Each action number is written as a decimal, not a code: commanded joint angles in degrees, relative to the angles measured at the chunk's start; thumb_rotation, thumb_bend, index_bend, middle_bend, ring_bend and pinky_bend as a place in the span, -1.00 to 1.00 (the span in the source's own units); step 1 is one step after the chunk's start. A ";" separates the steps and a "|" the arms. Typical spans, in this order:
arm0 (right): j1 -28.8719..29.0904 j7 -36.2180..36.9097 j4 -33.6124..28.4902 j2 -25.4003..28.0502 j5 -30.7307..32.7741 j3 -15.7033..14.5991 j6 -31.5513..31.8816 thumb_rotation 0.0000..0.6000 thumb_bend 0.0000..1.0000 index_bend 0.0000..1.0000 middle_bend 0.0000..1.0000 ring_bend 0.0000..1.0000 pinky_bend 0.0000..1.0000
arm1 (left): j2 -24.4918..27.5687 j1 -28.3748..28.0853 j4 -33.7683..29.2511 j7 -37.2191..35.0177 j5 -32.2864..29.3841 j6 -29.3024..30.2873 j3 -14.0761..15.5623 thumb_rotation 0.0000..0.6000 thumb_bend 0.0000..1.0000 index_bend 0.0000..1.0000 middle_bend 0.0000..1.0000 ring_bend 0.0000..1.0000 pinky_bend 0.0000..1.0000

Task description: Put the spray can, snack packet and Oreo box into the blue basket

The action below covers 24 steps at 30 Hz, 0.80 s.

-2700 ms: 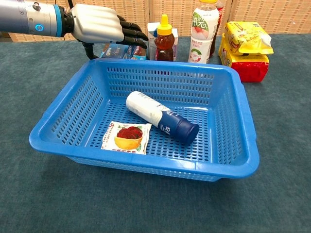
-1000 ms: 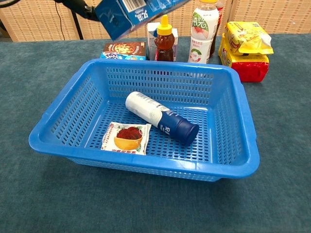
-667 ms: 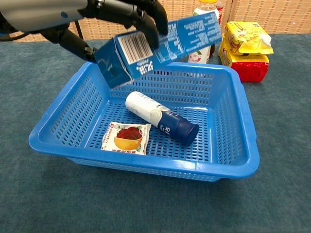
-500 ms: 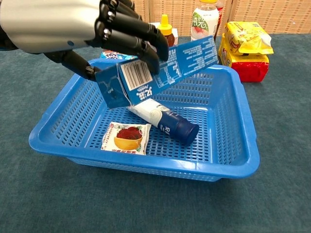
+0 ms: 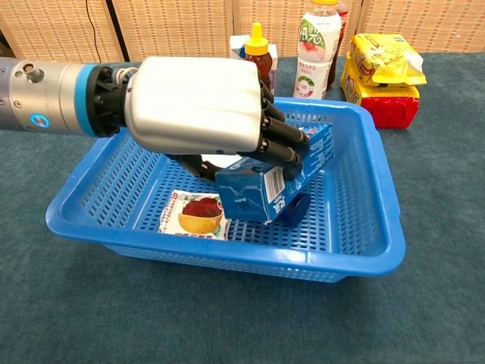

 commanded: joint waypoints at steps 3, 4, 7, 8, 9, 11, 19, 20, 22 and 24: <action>-0.02 0.47 0.38 0.06 0.19 0.08 -0.16 1.00 -1.00 -1.00 -1.00 -1.00 -1.00 | -0.87 0.04 -1.69 0.70 -1.18 -1.20 -2.02 0.97 -0.27 -0.80 -0.86 -0.71 0.01; -0.02 0.56 0.47 0.07 0.26 0.11 -0.21 1.00 -1.00 -1.00 -1.00 -1.00 -1.00 | -0.92 0.23 -1.74 0.75 -1.22 -0.97 -2.33 0.90 -0.28 -0.93 -0.96 -0.83 -0.07; -0.01 0.83 0.60 0.10 0.30 0.12 -0.33 1.00 -1.00 -1.00 -1.00 -1.00 -1.00 | -0.33 0.46 -2.68 -0.36 -1.70 -1.91 -2.35 0.72 -0.35 -1.00 -1.00 -1.00 -0.21; -0.01 0.85 0.59 0.10 0.28 0.12 -0.33 1.00 -1.00 -1.00 -1.00 -1.00 -1.00 | -0.05 0.51 -3.01 -0.79 -1.72 -1.92 -2.37 0.69 -0.38 -1.00 -1.00 -1.00 -0.23; -0.02 0.83 0.55 0.12 0.26 0.12 -0.28 1.00 -1.00 -1.00 -1.00 -1.00 -1.00 | 0.34 0.64 -3.35 -1.30 -1.69 -1.65 -2.43 0.66 -0.40 -1.00 -1.00 -1.00 -0.25; -0.04 0.75 0.46 0.14 0.23 0.12 -0.20 1.00 -1.00 -1.00 -1.00 -1.00 -1.00 | 0.96 0.99 -3.61 -2.03 -1.66 -0.91 -2.57 0.50 -0.47 -1.00 -1.00 -1.00 -0.27; -0.04 0.08 -0.07 0.06 -0.22 -0.14 -0.06 1.00 -1.00 -1.00 -1.00 -1.00 -1.00 | 4.84 3.84 -1.99 -6.12 -1.63 6.41 -3.82 0.38 -0.59 -1.00 -1.00 -1.00 -0.29; -0.03 -0.01 -0.15 0.03 -0.34 -0.20 -0.06 1.00 -1.00 -1.00 -1.00 -1.00 -1.00 | 5.59 4.61 -1.44 -7.03 -2.20 7.51 -4.09 0.38 -0.59 -1.00 -1.00 -1.00 -0.29; -0.01 -0.13 -0.26 0.01 -0.49 -0.28 -0.05 1.00 -1.00 -1.00 -1.00 -1.00 -1.00 | 6.62 5.88 -0.70 -8.31 -3.14 9.15 -4.51 0.38 -0.59 -1.00 -1.00 -1.00 -0.29; 0.02 -0.28 -0.36 -0.04 -0.63 -0.36 -0.06 1.00 -1.00 -1.00 -1.00 -1.00 -1.00 | 8.02 8.00 -0.13 -9.91 -5.39 10.94 -5.28 0.37 -0.59 -1.00 -1.00 -1.00 -0.29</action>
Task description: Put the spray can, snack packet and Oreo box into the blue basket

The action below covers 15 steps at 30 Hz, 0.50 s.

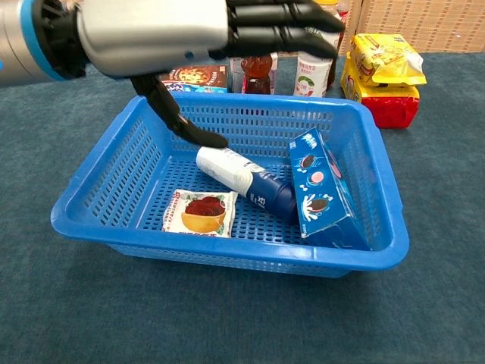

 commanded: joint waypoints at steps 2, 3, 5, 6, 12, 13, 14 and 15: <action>0.07 -0.25 -0.20 -0.07 -0.25 -0.15 -0.05 1.00 -1.00 -1.00 -1.00 -1.00 -1.00 | 3.44 5.24 0.70 -4.09 -5.81 3.40 -1.79 0.33 -0.60 -1.00 -1.00 -1.00 -0.33; 0.09 -0.32 -0.23 -0.09 -0.30 -0.18 -0.06 1.00 -1.00 -1.00 -1.00 -1.00 -1.00 | 4.13 6.34 0.10 -4.64 -7.16 3.51 -2.01 0.31 -0.60 -1.00 -1.00 -1.00 -0.36; 0.13 -0.55 -0.25 -0.14 -0.42 -0.27 -0.10 1.00 -1.00 -1.00 -1.00 -1.00 -1.00 | 5.88 9.30 -1.83 -5.48 -11.16 3.57 -2.74 0.18 -0.60 -1.00 -1.00 -1.00 -0.50; 0.17 -0.66 -0.22 -0.18 -0.48 -0.30 -0.12 1.00 -1.00 -1.00 -1.00 -1.00 -1.00 | 7.22 11.45 -3.62 -5.68 -13.80 3.55 -3.03 0.14 -0.60 -1.00 -1.00 -1.00 -0.56; 0.17 -1.22 -0.36 -0.30 -0.82 -0.31 0.35 1.00 -1.00 -1.00 -1.00 -1.00 -1.00 | 12.63 21.21 -12.09 -4.17 -24.10 4.68 -3.57 0.03 -0.60 -1.00 -1.00 -1.00 -0.83; 0.15 -1.44 -0.43 -0.34 -0.96 -0.32 0.57 1.00 -1.00 -1.00 -1.00 -1.00 -1.00 | 13.47 23.59 -13.94 -4.46 -26.46 5.13 -3.64 -0.01 -0.60 -1.00 -1.00 -1.00 -0.86; 0.13 -1.74 -0.49 -0.38 -1.28 -0.35 0.91 1.00 -1.00 -1.00 -1.00 -1.00 -1.00 | 14.12 26.78 -15.40 -5.28 -30.34 5.48 -3.54 -0.04 -0.60 -1.00 -1.00 -1.00 -0.88; 0.05 -2.21 -0.49 -0.49 -1.57 -0.39 1.36 1.00 -1.00 -1.00 -1.00 -1.00 -1.00 | 14.50 29.31 -16.86 -5.52 -32.62 6.02 -3.52 -0.06 -0.60 -1.00 -1.00 -1.00 -0.90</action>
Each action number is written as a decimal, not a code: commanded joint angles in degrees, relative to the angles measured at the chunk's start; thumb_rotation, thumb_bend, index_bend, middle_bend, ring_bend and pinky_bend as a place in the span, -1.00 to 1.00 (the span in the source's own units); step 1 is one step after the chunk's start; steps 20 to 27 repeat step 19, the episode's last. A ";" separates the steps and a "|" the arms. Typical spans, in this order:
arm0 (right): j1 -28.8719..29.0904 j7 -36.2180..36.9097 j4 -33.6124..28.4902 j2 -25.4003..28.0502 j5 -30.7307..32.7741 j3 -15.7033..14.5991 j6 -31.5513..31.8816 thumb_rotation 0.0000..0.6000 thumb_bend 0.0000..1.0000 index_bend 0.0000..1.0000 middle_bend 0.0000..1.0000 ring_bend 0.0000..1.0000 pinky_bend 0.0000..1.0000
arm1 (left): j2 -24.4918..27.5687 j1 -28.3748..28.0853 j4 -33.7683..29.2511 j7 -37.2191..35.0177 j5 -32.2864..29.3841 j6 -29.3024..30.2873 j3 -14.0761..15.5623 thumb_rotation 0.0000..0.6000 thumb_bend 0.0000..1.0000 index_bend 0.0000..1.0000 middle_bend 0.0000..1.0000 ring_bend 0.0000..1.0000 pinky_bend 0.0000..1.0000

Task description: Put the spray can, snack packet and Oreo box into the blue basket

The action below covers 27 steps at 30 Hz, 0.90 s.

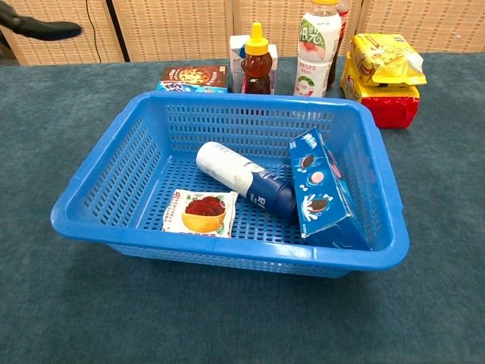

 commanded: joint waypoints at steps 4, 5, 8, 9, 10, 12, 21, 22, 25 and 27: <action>-0.49 -3.27 0.53 -1.05 -1.51 0.19 3.30 1.00 -1.00 -1.00 -1.00 -1.00 -1.00 | 3.13 15.09 -7.65 -2.71 -14.46 1.36 0.28 -0.07 -0.60 -1.00 -1.00 -1.00 -0.96; -0.63 -4.06 0.77 -1.39 -1.81 0.32 4.22 1.00 -1.00 -1.00 -1.00 -1.00 -1.00 | 3.04 16.81 -7.69 -3.37 -15.17 1.34 0.63 -0.06 -0.60 -1.00 -1.00 -1.00 -0.97; -0.95 -5.10 1.30 -1.97 -2.57 0.48 5.99 1.00 -1.00 -1.00 -1.00 -1.00 -1.00 | 3.15 20.49 -8.41 -4.70 -16.57 2.03 0.90 -0.05 -0.60 -1.00 -1.00 -1.00 -0.99; -1.03 -5.25 1.44 -2.08 -2.84 0.48 6.42 1.00 -1.00 -1.00 -1.00 -1.00 -1.00 | 3.31 21.47 -8.76 -5.13 -16.58 2.36 0.94 -0.04 -0.60 -1.00 -1.00 -1.00 -1.00; -1.12 -5.40 1.62 -2.12 -3.39 0.39 6.96 1.00 -1.00 -1.00 -1.00 -1.00 -1.00 | 3.44 22.85 -8.83 -5.54 -16.85 2.67 1.03 -0.03 -0.60 -1.00 -1.00 -1.00 -1.00; -1.26 -5.32 1.62 -1.97 -4.16 0.10 7.40 1.00 -1.00 -1.00 -1.00 -1.00 -1.00 | 3.46 24.37 -8.50 -5.99 -16.76 2.96 0.97 0.01 -0.60 -1.00 -1.00 -1.00 -1.00; -1.95 -4.06 0.46 -0.91 -6.07 -0.90 8.41 1.00 -1.00 -1.00 -1.00 -1.00 -1.00 | 5.78 27.33 -9.45 -5.84 -15.30 1.56 0.48 0.07 -0.60 -1.00 -1.00 -1.00 -1.00; -1.95 -4.06 0.46 -0.91 -6.07 -0.90 8.41 1.00 -1.00 -1.00 -1.00 -1.00 -1.00 | 5.78 27.33 -9.45 -5.84 -15.30 1.56 0.48 0.07 -0.60 -1.00 -1.00 -1.00 -1.00; -1.95 -4.06 0.46 -0.91 -6.07 -0.90 8.41 1.00 -1.00 -1.00 -1.00 -1.00 -1.00 | 5.78 27.33 -9.45 -5.84 -15.30 1.56 0.48 0.07 -0.60 -1.00 -1.00 -1.00 -1.00; -1.95 -4.06 0.46 -0.91 -6.07 -0.90 8.41 1.00 -1.00 -1.00 -1.00 -1.00 -1.00 | 5.78 27.33 -9.45 -5.84 -15.30 1.56 0.48 0.07 -0.60 -1.00 -1.00 -1.00 -1.00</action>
